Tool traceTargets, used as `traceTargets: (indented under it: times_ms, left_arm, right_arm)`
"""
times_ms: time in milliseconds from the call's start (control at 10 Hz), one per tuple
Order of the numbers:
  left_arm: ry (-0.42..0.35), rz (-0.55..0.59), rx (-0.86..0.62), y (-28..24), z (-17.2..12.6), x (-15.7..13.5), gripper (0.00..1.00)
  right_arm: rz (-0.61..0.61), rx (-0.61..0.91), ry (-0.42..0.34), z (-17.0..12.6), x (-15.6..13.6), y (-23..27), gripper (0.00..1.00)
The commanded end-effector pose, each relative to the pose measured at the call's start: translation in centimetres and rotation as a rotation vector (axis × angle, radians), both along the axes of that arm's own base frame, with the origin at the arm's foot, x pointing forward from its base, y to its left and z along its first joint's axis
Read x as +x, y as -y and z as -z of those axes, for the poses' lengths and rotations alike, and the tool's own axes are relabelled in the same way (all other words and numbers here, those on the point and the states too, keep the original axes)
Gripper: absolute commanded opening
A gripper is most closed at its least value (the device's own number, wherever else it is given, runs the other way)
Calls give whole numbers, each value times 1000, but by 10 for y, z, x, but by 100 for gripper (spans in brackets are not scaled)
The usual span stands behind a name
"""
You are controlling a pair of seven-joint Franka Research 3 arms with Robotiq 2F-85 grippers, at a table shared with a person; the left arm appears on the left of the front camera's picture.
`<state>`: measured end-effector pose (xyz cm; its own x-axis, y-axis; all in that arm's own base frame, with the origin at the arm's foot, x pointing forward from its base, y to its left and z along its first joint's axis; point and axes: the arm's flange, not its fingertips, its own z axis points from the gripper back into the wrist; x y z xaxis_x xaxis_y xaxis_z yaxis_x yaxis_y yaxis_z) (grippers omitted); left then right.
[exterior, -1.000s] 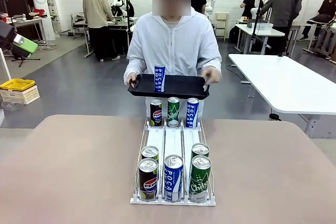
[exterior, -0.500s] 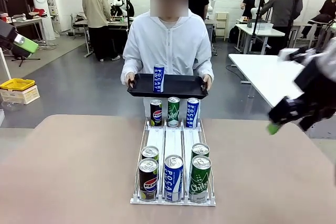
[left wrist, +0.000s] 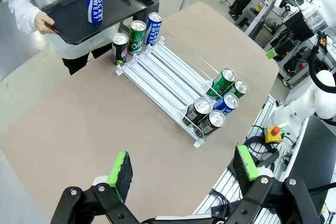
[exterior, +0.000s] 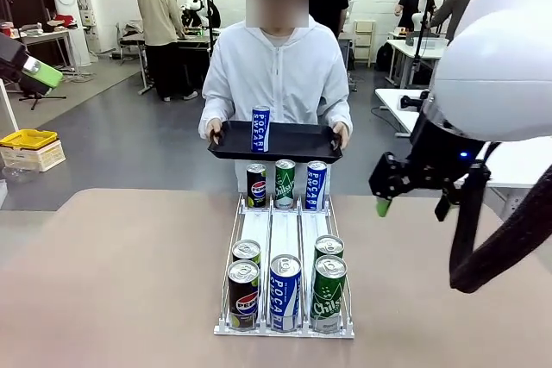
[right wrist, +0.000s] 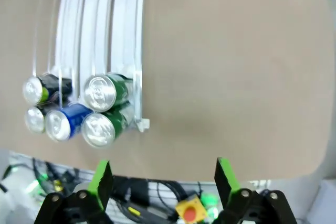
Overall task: Retrieve and hand over the desired beverage to the person.
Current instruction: Pick up another can of the same type that the person held from the Automatic Can Dispenser.
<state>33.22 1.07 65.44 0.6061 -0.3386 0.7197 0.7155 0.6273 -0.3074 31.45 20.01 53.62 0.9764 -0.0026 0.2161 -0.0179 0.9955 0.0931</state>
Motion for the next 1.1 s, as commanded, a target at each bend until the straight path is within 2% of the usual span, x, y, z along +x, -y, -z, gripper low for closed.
traceTargets:
  times_ms: [0,200,300,1000]
  left_arm:
    - [12,21,-15,-2,1,0,100]
    - [12,21,-15,-2,1,0,100]
    - [12,21,-15,-2,1,0,100]
    - [12,21,-15,-2,1,0,100]
  right_arm:
    - [56,27,37,18,8,-19,100]
    - [17,10,44,25,9,-20,100]
    - [33,9,25,11,5,-17,100]
    - [33,9,25,11,5,-17,100]
